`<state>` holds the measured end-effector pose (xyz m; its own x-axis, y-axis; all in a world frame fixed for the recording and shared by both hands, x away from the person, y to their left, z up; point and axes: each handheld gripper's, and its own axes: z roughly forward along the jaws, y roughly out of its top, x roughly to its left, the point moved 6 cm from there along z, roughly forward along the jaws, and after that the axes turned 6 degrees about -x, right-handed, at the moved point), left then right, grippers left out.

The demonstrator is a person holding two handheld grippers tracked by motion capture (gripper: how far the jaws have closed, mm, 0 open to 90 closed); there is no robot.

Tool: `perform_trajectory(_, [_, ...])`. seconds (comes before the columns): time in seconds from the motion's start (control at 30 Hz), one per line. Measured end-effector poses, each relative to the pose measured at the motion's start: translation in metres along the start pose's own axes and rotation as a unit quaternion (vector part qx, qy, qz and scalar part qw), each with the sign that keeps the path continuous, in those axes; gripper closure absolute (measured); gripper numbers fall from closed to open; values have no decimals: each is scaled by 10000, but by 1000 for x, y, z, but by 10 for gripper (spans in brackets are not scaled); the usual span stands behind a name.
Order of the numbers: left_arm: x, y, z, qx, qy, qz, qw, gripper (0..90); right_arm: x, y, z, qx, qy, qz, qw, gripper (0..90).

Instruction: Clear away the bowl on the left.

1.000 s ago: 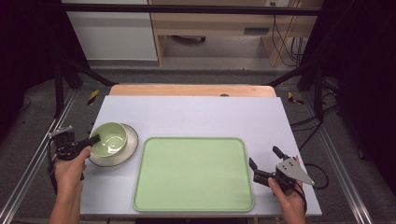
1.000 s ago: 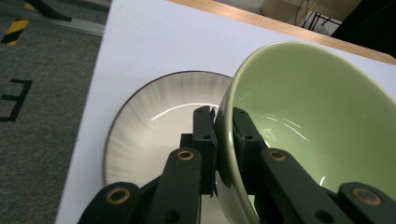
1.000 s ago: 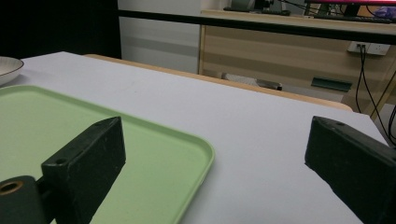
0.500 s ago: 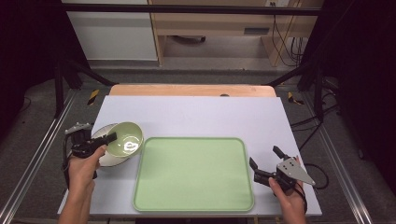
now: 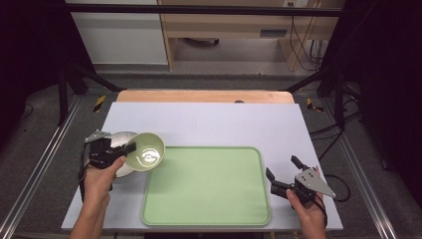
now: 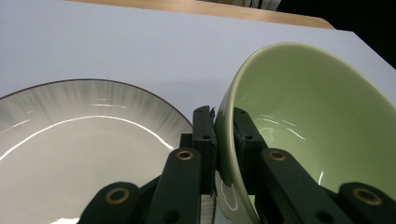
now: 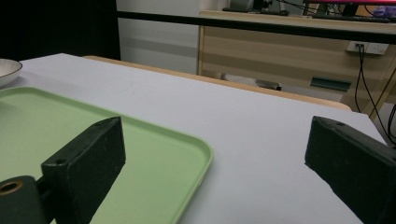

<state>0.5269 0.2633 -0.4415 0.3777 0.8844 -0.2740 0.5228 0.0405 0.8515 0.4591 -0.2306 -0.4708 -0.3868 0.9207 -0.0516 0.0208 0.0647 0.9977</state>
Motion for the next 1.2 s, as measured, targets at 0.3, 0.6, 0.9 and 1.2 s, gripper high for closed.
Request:
perform_trajectory(0.3, [-23, -5, 13, 118, -487, -81, 9987, 819, 0, 1, 0, -10, 2, -8, 10000, 54])
perform_trajectory(0.6, [-35, -10, 20, 260, -524, 149, 9982, 819, 1, 0, 0, -14, 4, -8, 10000, 54])
perform_trajectory(0.9, [-57, -16, 28, 407, -745, 306, 9959, 818, 0, 1, -1, -34, -10, -29, 10000, 54])
perform_trajectory(1.2, [-68, -17, 30, 420, -868, 376, 9946, 819, -1, 2, -1, -28, -11, -32, 10000, 54])
